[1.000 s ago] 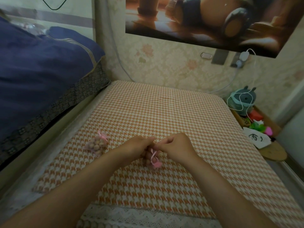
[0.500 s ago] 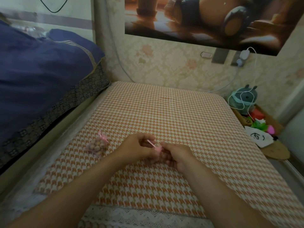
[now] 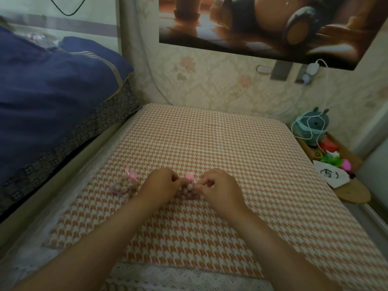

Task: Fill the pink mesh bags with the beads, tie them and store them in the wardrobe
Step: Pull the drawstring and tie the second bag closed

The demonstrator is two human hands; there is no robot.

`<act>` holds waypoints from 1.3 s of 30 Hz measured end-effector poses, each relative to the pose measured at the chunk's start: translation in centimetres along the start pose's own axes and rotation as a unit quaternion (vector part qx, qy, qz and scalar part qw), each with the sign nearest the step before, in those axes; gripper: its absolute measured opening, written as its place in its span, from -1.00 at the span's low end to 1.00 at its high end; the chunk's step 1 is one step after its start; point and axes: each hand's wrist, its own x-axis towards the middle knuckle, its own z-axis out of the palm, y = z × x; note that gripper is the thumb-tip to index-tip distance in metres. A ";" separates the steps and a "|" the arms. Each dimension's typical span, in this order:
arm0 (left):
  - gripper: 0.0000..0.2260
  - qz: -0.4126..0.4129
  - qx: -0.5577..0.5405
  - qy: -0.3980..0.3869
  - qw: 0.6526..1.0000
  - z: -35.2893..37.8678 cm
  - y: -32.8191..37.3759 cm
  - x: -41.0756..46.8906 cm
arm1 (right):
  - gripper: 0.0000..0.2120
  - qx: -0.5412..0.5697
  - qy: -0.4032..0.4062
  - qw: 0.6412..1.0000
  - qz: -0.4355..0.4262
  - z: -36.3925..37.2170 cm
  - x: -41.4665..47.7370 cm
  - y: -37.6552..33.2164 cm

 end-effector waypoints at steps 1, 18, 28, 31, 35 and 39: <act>-0.59 0.004 0.002 -0.011 1.000 -0.2 0.1 0.0 | -0.88 -0.053 -0.013 0.997 -0.055 0.2 -0.1 0.0; -0.82 0.110 -0.152 0.004 0.982 -0.4 -0.2 -0.4 | -0.92 -0.058 -0.037 0.994 -0.086 1.5 0.7 0.0; -0.87 0.023 -0.290 -0.044 0.956 1.1 0.4 -0.3 | -0.93 0.021 -0.071 0.997 -0.018 1.0 1.1 0.7; -0.89 0.032 -0.251 -0.013 0.967 1.8 0.7 0.1 | -0.87 0.023 -0.081 0.996 -0.018 0.6 1.0 0.5; -0.90 0.013 -0.263 0.001 0.965 2.7 1.4 0.4 | -0.80 -0.003 -0.087 0.995 -0.049 -0.1 0.9 0.6; -0.90 0.007 -0.317 -0.014 0.948 2.9 2.6 -0.1 | -0.86 -0.027 0.001 0.997 -0.066 -1.0 1.1 1.0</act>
